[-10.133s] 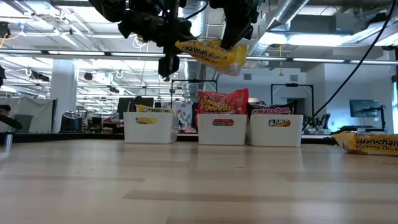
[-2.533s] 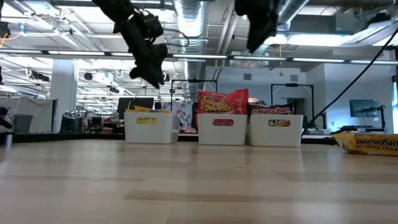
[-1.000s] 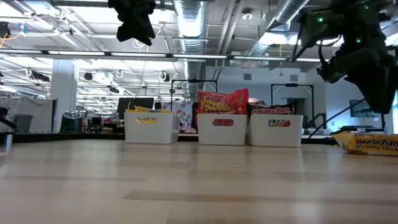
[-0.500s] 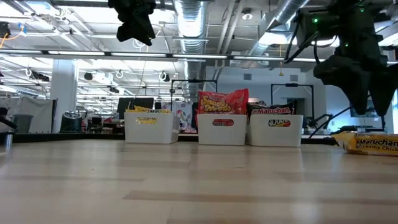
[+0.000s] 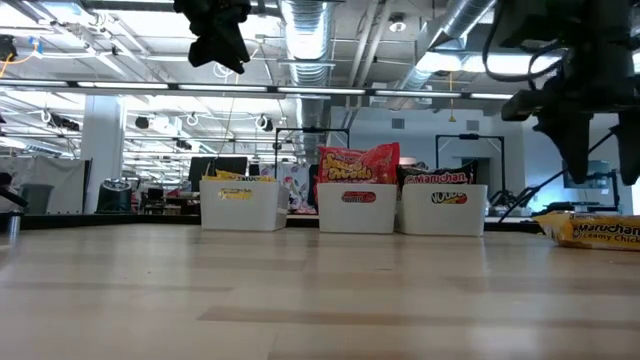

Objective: Sort Maruchan noodles
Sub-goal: Put the yellow noodle pack into the left white bin

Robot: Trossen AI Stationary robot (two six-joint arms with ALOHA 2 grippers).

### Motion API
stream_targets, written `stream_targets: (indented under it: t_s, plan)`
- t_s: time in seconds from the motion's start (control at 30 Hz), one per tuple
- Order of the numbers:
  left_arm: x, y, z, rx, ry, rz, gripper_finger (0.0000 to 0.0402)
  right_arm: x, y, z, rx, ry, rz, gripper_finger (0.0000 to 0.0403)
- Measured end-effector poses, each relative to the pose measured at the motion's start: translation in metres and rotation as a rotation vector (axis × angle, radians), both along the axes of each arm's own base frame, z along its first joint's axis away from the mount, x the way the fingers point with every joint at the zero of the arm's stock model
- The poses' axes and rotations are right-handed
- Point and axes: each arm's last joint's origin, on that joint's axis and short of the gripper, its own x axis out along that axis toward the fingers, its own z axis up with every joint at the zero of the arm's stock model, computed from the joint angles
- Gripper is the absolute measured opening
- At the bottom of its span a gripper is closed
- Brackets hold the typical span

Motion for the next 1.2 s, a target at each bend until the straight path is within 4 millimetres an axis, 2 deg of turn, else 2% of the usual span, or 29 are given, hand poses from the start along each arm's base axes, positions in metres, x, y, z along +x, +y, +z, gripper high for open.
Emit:
stream_targets:
  t_s: [0.13,0.33,0.7,0.87,1.0,1.2]
  plan:
    - [0.000,0.000,0.000,0.023,0.008,-0.025,0.0137,-0.004,0.007,0.000,-0.118,0.006,-0.129,0.0240]
    - [-0.001,-0.001,-0.001,0.027,0.022,-0.055,0.0137,-0.008,0.008,-0.007,-0.173,0.129,-0.245,0.0240]
    - [-0.001,-0.001,-0.001,0.032,0.027,-0.065,0.0137,0.015,0.006,-0.044,-0.210,0.276,-0.276,0.0240]
    - [-0.001,-0.001,-0.002,0.036,0.035,-0.073,0.0137,0.023,0.005,-0.071,-0.115,0.180,-0.276,0.0236]
    - [-0.002,-0.002,-0.004,0.027,0.058,-0.080,0.0137,0.026,0.008,-0.081,-0.080,0.168,-0.269,0.0204]
    - [-0.003,-0.003,-0.005,0.023,0.072,-0.081,0.0137,0.026,0.008,-0.078,-0.078,0.141,-0.266,0.0103]
